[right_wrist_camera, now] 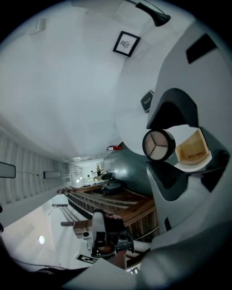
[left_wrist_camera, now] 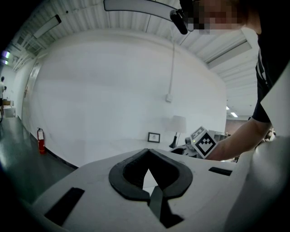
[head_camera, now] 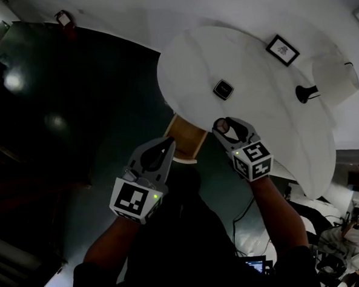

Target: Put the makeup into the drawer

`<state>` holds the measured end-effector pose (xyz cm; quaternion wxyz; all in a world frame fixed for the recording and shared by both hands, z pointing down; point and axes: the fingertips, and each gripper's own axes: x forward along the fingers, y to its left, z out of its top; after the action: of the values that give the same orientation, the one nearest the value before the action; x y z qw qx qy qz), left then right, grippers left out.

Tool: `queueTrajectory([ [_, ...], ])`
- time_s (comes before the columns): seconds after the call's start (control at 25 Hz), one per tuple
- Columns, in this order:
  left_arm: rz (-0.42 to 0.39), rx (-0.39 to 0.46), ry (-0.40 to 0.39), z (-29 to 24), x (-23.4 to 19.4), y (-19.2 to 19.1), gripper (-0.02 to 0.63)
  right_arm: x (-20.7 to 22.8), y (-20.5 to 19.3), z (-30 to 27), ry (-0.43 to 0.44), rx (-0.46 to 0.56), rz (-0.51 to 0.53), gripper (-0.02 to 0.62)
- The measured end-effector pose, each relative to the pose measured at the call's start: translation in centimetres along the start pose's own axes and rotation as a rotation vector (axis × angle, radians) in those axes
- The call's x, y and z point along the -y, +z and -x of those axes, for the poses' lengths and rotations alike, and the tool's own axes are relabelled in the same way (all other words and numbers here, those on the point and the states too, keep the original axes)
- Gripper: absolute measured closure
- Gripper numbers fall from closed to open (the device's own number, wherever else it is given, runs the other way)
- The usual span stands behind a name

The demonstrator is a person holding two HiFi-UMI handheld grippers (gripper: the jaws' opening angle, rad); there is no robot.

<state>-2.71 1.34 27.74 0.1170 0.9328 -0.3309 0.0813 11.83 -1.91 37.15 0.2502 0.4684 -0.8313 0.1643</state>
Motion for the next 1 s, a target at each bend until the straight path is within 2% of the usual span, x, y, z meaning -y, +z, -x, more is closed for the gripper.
queueTrajectory([
  [0.24, -0.002, 0.019, 0.028, 0.1, -0.2, -0.9, 0.597, -3.3, -0.7, -0.6, 0.069, -0.011, 0.063, 0.371],
  [0.56, 0.029, 0.030, 0.092, -0.2, -3.2, -3.8, 0.595, -7.8, -2.9, -2.9, 0.158, -0.041, 0.150, 0.371],
  [0.8, 0.049, -0.008, 0.108, -1.2, -5.5, -8.3, 0.595, -9.4, -6.7, -6.9, 0.212, -0.070, 0.160, 0.371],
  [1.0, 0.025, -0.042, 0.079, -2.7, -6.0, -12.5, 0.595, -9.6, -10.5, -10.9, 0.243, -0.105, 0.178, 0.371],
])
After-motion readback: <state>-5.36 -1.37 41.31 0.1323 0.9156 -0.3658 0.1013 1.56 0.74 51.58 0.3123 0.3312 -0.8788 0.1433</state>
